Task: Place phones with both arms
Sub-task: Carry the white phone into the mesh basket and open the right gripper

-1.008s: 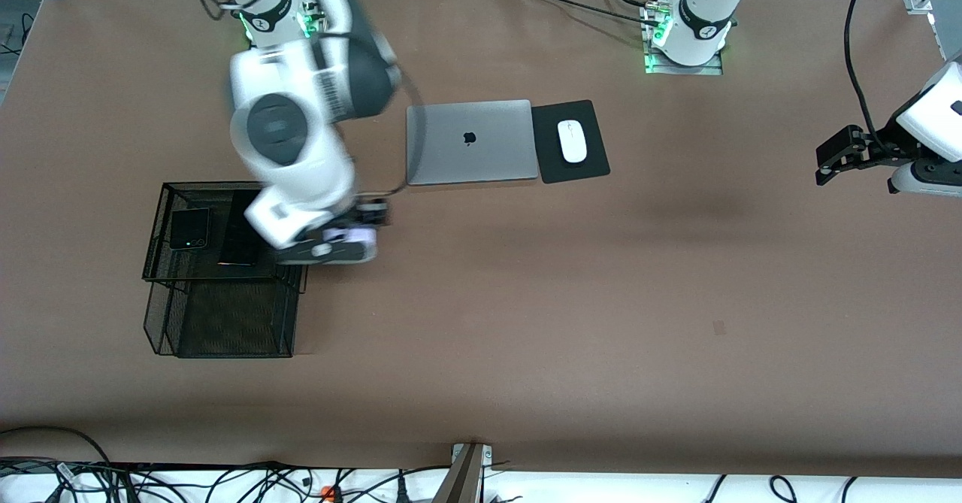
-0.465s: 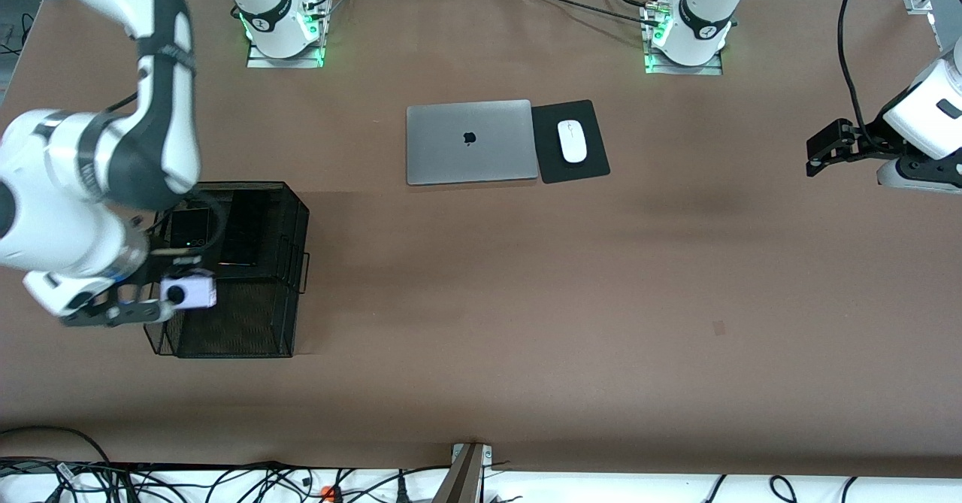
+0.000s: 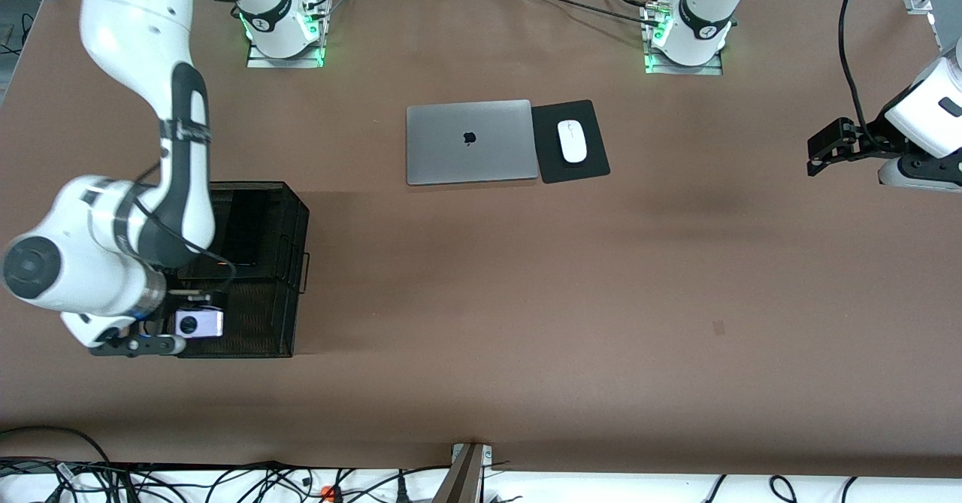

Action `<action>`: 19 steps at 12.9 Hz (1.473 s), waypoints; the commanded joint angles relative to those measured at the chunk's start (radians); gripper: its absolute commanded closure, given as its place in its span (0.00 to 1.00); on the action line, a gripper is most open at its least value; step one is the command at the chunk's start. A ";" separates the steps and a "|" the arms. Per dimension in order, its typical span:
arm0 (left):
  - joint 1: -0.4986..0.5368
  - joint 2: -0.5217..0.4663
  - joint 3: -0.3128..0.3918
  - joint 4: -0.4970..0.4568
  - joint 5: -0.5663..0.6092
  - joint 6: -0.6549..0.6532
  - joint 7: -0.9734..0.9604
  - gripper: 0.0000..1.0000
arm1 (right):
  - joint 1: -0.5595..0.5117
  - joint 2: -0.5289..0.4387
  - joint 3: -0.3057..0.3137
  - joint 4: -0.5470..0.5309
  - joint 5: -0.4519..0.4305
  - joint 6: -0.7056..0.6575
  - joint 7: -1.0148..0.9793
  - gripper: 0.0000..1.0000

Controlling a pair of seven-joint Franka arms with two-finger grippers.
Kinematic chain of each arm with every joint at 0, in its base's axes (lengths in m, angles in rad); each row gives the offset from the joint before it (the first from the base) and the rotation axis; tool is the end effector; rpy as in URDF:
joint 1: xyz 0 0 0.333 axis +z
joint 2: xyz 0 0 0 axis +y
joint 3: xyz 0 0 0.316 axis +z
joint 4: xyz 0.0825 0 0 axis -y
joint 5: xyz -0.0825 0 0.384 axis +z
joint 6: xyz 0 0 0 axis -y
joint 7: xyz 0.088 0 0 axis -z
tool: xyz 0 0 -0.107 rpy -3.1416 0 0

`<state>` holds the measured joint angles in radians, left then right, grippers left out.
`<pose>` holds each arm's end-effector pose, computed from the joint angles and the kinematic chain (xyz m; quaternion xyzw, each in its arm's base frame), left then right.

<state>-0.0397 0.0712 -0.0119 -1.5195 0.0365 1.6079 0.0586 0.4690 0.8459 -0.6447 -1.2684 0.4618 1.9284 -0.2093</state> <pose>0.5796 -0.0259 0.6118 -0.9983 0.0556 -0.0085 0.0178 0.7390 0.0266 0.3074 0.9996 0.0138 -0.0166 0.0178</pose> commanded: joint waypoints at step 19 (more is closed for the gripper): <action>-0.006 0.016 0.000 0.042 -0.023 -0.020 0.009 0.00 | 0.010 -0.204 -0.061 0.011 -0.046 -0.288 -0.030 0.00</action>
<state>-0.0457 0.0745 -0.0157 -1.5093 0.0365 1.6079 0.0595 0.4718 0.6975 -0.6964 -1.2333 0.4388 1.6985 -0.2184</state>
